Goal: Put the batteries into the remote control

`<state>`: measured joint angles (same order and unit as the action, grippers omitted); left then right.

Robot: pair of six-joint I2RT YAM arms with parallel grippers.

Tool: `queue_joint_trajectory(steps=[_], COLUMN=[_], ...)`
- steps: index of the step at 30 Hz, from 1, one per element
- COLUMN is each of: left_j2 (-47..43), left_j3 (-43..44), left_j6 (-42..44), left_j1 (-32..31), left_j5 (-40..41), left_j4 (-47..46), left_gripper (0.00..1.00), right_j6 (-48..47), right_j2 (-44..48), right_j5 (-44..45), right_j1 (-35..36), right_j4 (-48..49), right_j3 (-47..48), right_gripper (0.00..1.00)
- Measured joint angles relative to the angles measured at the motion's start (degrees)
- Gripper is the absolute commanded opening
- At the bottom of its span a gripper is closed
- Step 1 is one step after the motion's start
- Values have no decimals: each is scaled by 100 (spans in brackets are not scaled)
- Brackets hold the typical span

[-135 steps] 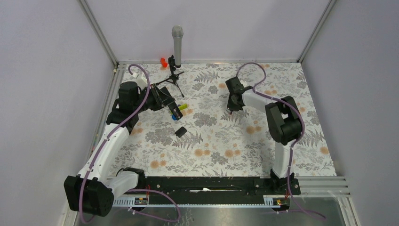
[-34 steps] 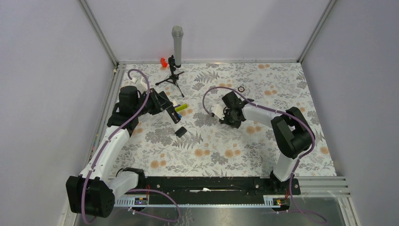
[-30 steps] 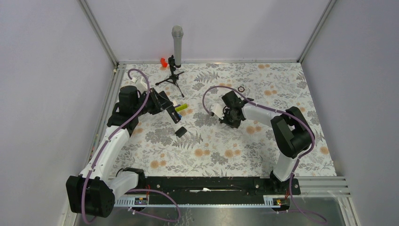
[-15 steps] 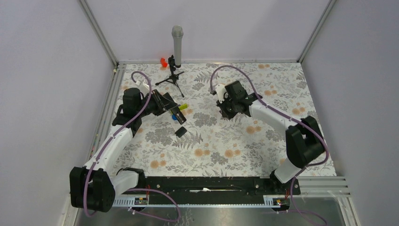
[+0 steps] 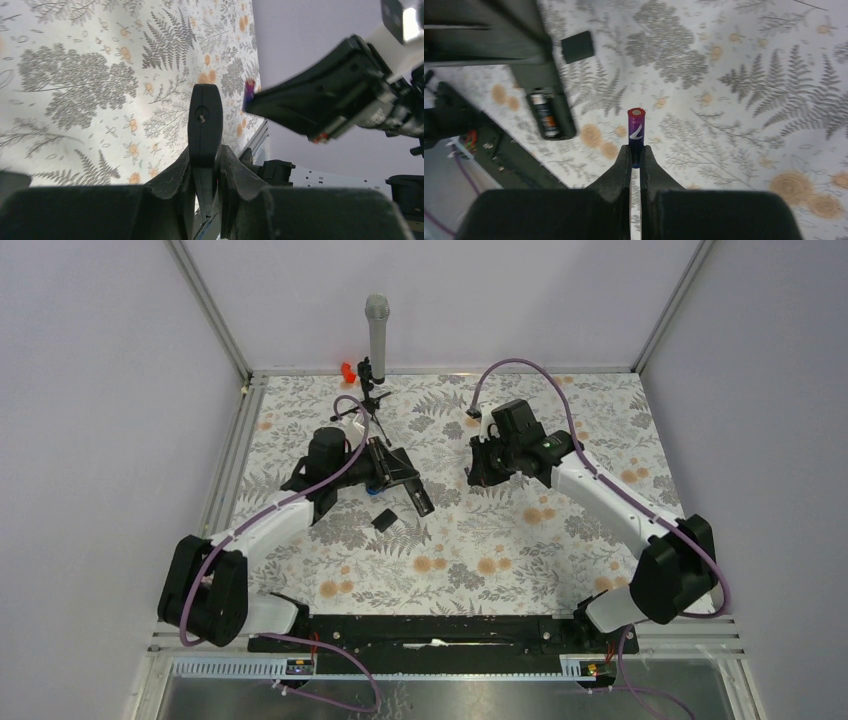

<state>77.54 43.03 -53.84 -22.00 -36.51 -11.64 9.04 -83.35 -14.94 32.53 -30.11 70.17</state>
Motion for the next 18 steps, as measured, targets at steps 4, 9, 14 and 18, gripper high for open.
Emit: queue_joint_trajectory(steps=[4,9,14,18], left_j2=[402,540,544,546], left_j3=[0,-52,-111,-201], left_j6=[-396,-787,-920,-955], left_j1=[-195,-354,-396,-404], left_j5=[-127,-195,-188,-192], left_j4=[-636,-1292,-1707,-1788], left_gripper=[0,0,0,0], right_j6=[354,691,780,776], right_j2=[326,258,17,4], right_j5=[-413,-455,-245,-92], right_j1=[289,640,796,811], right_j4=[-33,-192,-533,-693], right_j3=[2,57,203,302], right_gripper=[0,0,0,0])
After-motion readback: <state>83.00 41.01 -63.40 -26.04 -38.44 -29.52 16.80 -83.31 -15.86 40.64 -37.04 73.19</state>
